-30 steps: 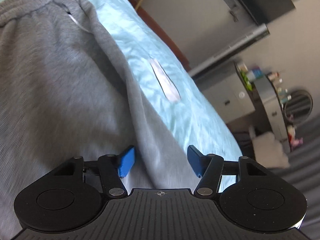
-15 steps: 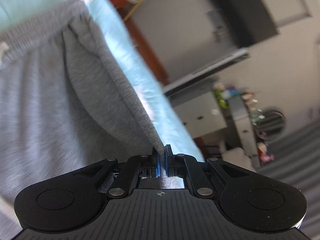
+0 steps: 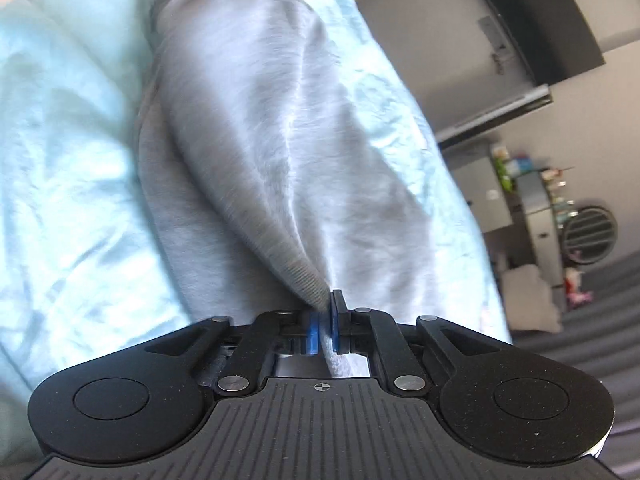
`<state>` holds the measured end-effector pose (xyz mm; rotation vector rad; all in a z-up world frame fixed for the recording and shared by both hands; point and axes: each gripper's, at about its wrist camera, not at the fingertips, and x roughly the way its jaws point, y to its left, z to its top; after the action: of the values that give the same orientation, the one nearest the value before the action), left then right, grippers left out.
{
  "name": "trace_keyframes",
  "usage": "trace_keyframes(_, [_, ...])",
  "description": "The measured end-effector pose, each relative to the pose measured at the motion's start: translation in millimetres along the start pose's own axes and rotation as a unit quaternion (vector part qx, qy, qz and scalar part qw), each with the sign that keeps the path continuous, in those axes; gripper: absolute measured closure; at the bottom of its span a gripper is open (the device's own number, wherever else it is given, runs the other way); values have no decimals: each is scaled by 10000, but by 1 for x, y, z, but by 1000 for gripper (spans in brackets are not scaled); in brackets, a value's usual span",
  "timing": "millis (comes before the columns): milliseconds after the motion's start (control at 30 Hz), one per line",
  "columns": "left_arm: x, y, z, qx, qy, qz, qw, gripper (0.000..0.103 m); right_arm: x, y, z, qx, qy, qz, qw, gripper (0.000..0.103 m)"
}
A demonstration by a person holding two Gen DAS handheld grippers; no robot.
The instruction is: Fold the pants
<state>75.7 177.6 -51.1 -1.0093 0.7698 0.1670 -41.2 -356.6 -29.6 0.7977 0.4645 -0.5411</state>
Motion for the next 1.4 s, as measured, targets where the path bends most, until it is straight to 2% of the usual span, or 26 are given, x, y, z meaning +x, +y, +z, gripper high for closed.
trace_keyframes(33, [-2,1,3,88,-178,115,9997,86,3,-3,-3,75,72,4,9999,93])
trace_keyframes(67, [-6,4,7,89,-366,236,9990,74,6,-7,-6,202,156,25,9997,93])
trace_keyframes(100, [-6,7,13,39,-458,240,9987,58,7,-10,-7,319,208,109,9992,92])
trace_keyframes(133, [-4,16,17,-91,-513,230,9984,57,8,-13,-7,449,226,211,9985,88])
trace_keyframes(200, [2,28,30,-405,-541,267,9974,58,12,-19,-6,702,313,366,9964,80])
trace_keyframes(267, [7,39,43,-633,-529,306,9961,58,18,-24,-4,945,393,469,9936,80])
trace_keyframes(333, [15,49,51,-829,-435,262,9953,62,22,-26,-2,1119,432,572,9911,78])
trace_keyframes(367, [17,51,56,-897,-393,228,9949,67,24,-26,-1,1152,465,559,9907,79])
trace_keyframes(400, [16,52,58,-882,-376,161,9953,82,25,-24,2,1164,464,539,9907,79])
trace_keyframes(433, [18,49,61,-767,-365,151,9963,89,26,-22,5,1121,450,557,9911,85])
trace_keyframes(500, [12,42,62,-398,-429,193,9981,90,22,-12,12,789,319,332,9958,98])
trace_keyframes(567, [1,29,59,-32,-586,31,9983,90,15,5,21,235,170,111,9995,98])
trace_keyframes(667, [-18,18,60,322,-858,-410,9949,90,-14,29,29,-574,-527,419,9961,98])
trace_keyframes(700, [-22,18,58,394,-886,-416,9944,90,-22,33,28,-762,-715,422,9936,98])
trace_keyframes(767, [-20,20,54,643,-796,-107,9947,90,-30,32,24,-1003,-921,255,9904,98])
trace_keyframes(867, [0,27,45,1000,-278,678,9923,90,-9,11,13,-1082,-580,-249,9921,98])
trace_keyframes(900, [5,32,45,866,-101,773,9932,90,2,2,9,-1071,-332,-418,9928,98])
trace_keyframes(967, [3,38,48,565,-118,657,9962,88,17,-12,1,-901,89,-646,9938,97])
trace_keyframes(1100, [-5,32,48,772,-290,697,9942,75,11,-27,-1,-206,71,-369,9991,92])
trace_keyframes(1233, [-4,44,58,187,-449,603,9970,67,12,-27,-2,-168,136,-356,9991,92])
trace_keyframes(1267, [-2,47,62,39,-495,629,9968,70,12,-26,-2,-219,134,-364,9990,92])
trace_keyframes(1333, [-2,50,66,-65,-591,723,9956,86,13,-20,-3,-433,145,-423,9981,95])
trace_keyframes(1400, [-7,47,66,101,-681,631,9956,88,10,-14,-3,-677,62,-475,9966,97])
